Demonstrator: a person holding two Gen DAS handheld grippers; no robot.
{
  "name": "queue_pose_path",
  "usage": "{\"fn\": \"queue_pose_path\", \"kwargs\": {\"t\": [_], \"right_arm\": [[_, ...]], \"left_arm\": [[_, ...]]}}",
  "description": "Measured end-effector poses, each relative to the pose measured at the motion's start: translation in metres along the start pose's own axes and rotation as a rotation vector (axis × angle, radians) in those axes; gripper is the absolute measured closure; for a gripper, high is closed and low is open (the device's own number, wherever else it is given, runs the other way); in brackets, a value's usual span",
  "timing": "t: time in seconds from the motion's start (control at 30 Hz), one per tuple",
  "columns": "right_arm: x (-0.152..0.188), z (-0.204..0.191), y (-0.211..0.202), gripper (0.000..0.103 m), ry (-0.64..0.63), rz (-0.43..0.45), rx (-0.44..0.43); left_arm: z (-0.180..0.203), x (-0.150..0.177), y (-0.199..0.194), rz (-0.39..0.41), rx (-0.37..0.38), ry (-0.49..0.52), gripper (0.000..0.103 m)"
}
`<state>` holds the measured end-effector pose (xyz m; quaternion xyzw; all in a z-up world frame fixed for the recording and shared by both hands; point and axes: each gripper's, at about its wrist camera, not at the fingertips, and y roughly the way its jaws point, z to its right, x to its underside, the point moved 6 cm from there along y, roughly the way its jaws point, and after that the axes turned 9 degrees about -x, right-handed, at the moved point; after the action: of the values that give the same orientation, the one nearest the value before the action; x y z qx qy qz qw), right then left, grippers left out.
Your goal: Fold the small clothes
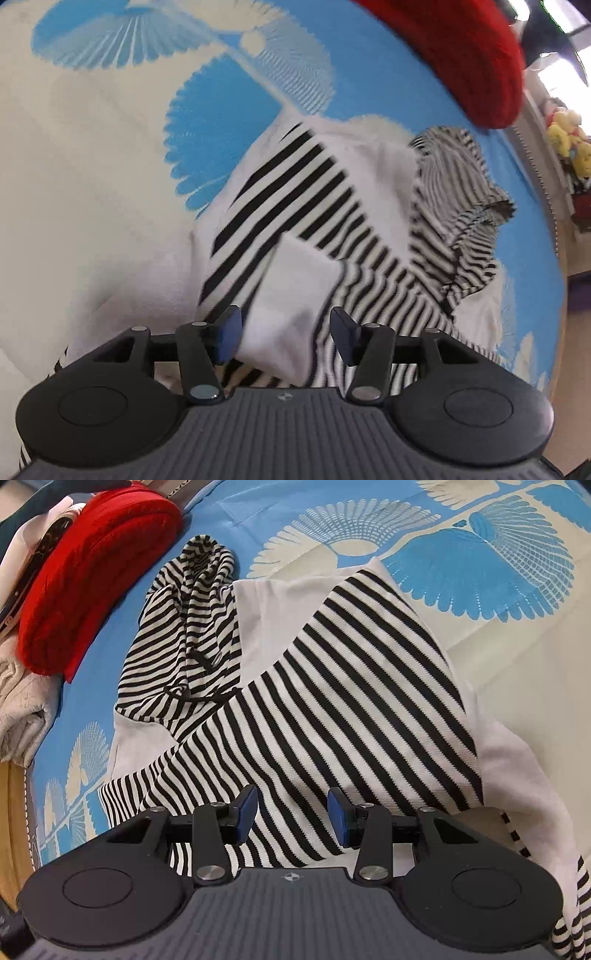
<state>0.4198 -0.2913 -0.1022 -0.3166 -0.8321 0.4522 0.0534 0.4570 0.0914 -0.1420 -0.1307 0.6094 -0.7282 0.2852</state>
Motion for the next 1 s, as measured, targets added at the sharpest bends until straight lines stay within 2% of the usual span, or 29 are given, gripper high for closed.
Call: {"fn": "queue_pose_path", "kwargs": {"t": [0.07,0.1,0.13,0.17,0.23,0.33,0.4,0.43,0.47,0.53,0.57,0.6,0.63,0.67,0.7,0.73,0.8,0.83,0.9,1.0], "right_arm": [[0.001,-0.001,0.002,0.059,-0.005,-0.005,0.002],[0.001,0.0,0.004,0.059,-0.004,-0.008,0.006],[0.002,0.0,0.005,0.059,-0.002,-0.011,0.008],[0.002,0.001,0.006,0.059,-0.001,-0.013,0.01],[0.002,0.001,0.008,0.059,0.005,-0.016,0.012],[0.0,0.006,0.009,0.059,0.037,-0.012,0.017],[-0.001,0.013,0.009,0.059,0.077,-0.005,0.027],[-0.001,0.019,0.01,0.059,0.099,-0.004,0.04],[-0.001,0.025,0.011,0.059,0.115,-0.005,0.063],[-0.001,0.039,0.012,0.059,0.149,0.004,0.12],[-0.001,0.046,0.012,0.059,0.166,0.007,0.14],[-0.002,0.053,0.012,0.059,0.182,0.01,0.153],[-0.003,0.057,0.012,0.059,0.193,0.014,0.164],[-0.004,0.06,0.011,0.059,0.198,0.018,0.166],[-0.004,0.061,0.01,0.059,0.198,0.02,0.165],[-0.005,0.06,0.009,0.059,0.193,0.024,0.165],[-0.006,0.057,0.005,0.059,0.176,0.036,0.163],[-0.007,0.054,0.002,0.059,0.161,0.045,0.164],[-0.012,0.043,-0.006,0.059,0.091,0.075,0.159],[-0.024,0.02,-0.02,0.056,-0.061,0.127,0.152]], "left_arm": [[-0.001,0.004,0.011,-0.038,-0.011,0.013,0.047],[-0.002,0.007,0.017,-0.061,-0.026,0.033,0.064],[-0.003,0.01,0.02,-0.066,-0.039,0.044,0.097],[-0.004,0.011,0.018,-0.046,-0.056,0.052,0.098],[0.001,0.009,0.0,0.045,-0.069,0.084,0.098],[0.013,0.005,-0.028,0.157,-0.06,0.146,0.097],[0.014,0.005,-0.025,0.135,-0.099,0.167,0.095],[0.01,0.005,-0.017,0.1,-0.143,0.17,0.094],[0.007,0.004,-0.016,0.107,-0.186,0.175,0.094],[0.016,0.003,-0.031,0.236,-0.244,0.258,0.092],[0.029,0.004,-0.041,0.301,-0.226,0.334,0.088],[0.04,0.007,-0.046,0.328,-0.185,0.384,0.074],[0.049,0.012,-0.048,0.323,-0.107,0.417,0.065],[0.051,0.015,-0.043,0.28,-0.063,0.414,0.064],[0.049,0.019,-0.032,0.22,-0.053,0.396,0.064],[0.041,0.025,-0.012,0.119,-0.075,0.363,0.064],[0.024,0.033,0.017,-0.015,-0.137,0.305,0.065],[0.023,0.034,0.017,-0.002,-0.133,0.292,0.065],[0.03,0.031,0.006,0.049,-0.148,0.337,0.065],[0.046,0.028,-0.017,0.199,-0.131,0.417,0.064]]}}
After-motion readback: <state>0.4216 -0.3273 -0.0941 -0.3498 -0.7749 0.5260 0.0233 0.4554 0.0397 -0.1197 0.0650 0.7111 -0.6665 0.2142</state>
